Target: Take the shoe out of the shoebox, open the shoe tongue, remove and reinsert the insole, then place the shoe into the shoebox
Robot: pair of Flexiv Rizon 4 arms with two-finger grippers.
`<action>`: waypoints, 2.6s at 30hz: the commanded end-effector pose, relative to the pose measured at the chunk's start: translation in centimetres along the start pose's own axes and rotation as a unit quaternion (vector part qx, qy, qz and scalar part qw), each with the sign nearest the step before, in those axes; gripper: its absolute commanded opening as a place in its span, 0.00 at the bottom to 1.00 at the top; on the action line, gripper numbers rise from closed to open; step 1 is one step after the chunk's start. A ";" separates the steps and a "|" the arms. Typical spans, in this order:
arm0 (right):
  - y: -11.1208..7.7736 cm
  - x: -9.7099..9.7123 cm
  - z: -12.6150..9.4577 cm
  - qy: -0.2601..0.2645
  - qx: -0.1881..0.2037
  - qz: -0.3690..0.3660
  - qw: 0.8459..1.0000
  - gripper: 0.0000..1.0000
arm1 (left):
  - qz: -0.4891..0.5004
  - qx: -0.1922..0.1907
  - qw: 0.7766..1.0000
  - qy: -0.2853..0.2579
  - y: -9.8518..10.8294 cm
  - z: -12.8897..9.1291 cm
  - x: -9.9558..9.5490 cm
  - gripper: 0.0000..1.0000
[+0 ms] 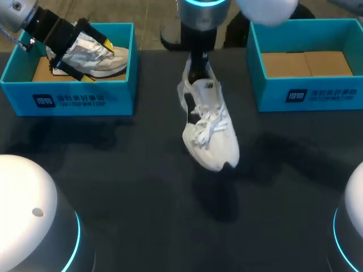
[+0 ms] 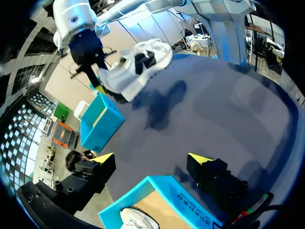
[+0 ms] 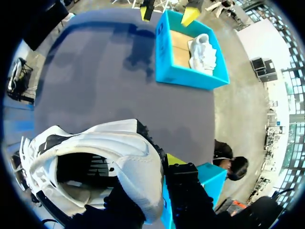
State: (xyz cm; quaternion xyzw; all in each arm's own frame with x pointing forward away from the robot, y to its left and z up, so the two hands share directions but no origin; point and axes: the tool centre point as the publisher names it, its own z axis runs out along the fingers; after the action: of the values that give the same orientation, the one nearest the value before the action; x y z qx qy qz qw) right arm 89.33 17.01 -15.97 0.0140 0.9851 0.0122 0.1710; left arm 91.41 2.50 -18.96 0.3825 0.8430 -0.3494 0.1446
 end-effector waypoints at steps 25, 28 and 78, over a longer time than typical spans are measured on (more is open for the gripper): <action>-1.3 -3.5 -7.0 -0.004 0.009 -0.024 1.000 0.00 | 0.000 -0.001 1.000 0.001 0.0 -0.1 0.0 1.00; -1.3 -3.5 -7.0 -0.004 0.009 -0.024 1.000 0.00 | 0.000 -0.001 1.000 0.001 0.0 -0.1 0.0 1.00; -20.0 -11.1 -4.4 0.060 0.049 -0.062 0.995 0.00 | 0.000 -0.001 1.000 0.001 0.0 -0.1 0.0 1.00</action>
State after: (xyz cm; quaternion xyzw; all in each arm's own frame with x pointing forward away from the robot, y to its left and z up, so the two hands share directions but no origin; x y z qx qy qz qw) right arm 97.40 -1.21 -8.72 -0.0370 0.9912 -0.0571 0.1136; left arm 91.41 2.49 -18.96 0.3826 0.8430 -0.3494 0.1446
